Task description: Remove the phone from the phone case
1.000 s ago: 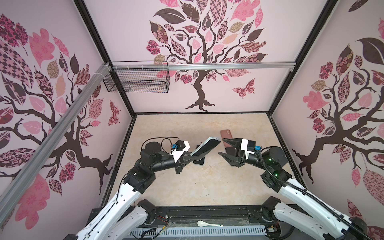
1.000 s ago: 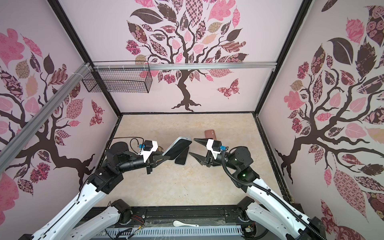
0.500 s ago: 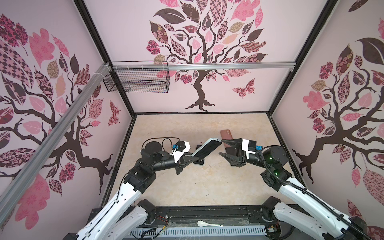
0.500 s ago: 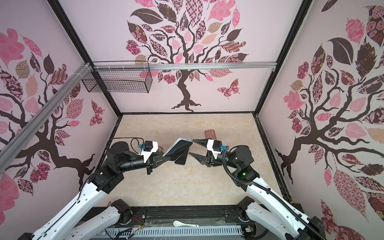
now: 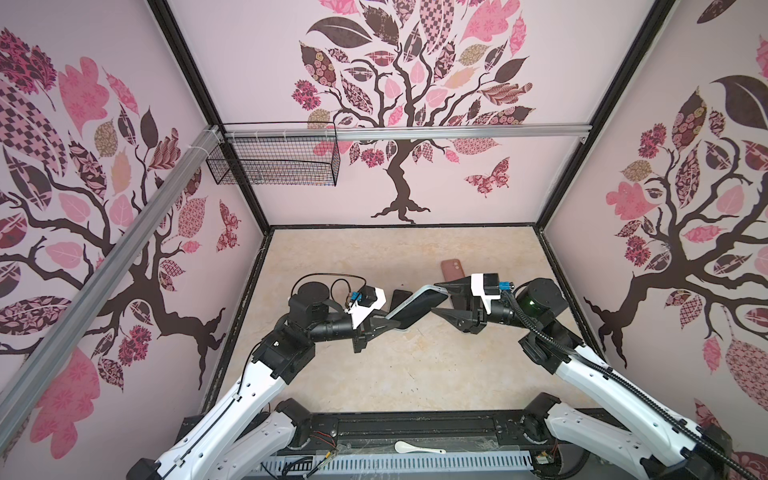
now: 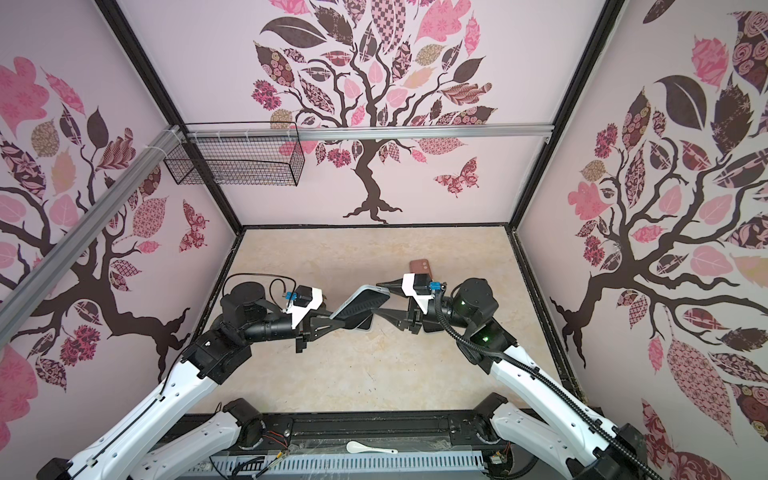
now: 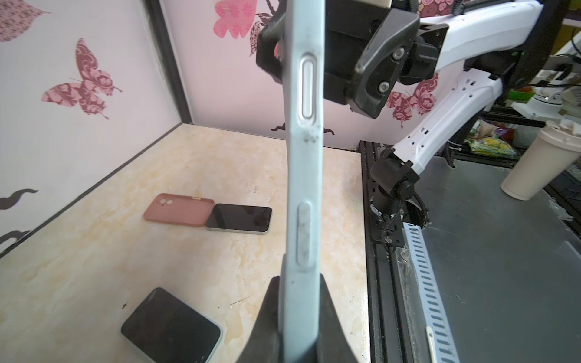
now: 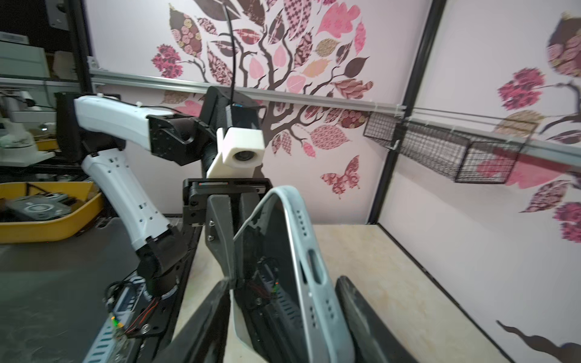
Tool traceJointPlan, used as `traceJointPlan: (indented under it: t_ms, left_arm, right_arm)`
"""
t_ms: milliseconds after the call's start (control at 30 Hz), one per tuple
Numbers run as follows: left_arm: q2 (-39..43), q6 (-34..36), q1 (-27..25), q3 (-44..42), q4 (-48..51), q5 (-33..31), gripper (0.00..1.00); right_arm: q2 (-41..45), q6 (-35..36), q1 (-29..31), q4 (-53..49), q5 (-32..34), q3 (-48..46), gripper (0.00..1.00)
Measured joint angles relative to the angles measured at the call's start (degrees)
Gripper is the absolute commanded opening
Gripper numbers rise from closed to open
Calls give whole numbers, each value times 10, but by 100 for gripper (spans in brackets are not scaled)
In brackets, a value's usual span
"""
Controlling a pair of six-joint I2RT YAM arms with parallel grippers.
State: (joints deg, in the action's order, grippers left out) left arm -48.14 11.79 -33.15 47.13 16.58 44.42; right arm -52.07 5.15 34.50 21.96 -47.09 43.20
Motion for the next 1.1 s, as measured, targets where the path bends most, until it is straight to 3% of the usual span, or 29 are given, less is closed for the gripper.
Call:
traceJointPlan:
  t_ms: [233, 433, 600, 1100]
  left_arm:
    - [2, 2, -1, 0, 2, -2, 0]
    - [25, -14, -2, -1, -20, -42, 0]
    - [27, -17, -2, -1, -32, -52, 0]
    - [16, -17, -2, -1, -32, -51, 0]
  right_arm:
    - [-3, 5, 2, -44, -21, 9, 59]
    - [65, -9, 2, 30, 87, -55, 58]
    - [85, -6, 2, 55, 129, -65, 58]
    - [69, -6, 0, 73, 84, -61, 54]
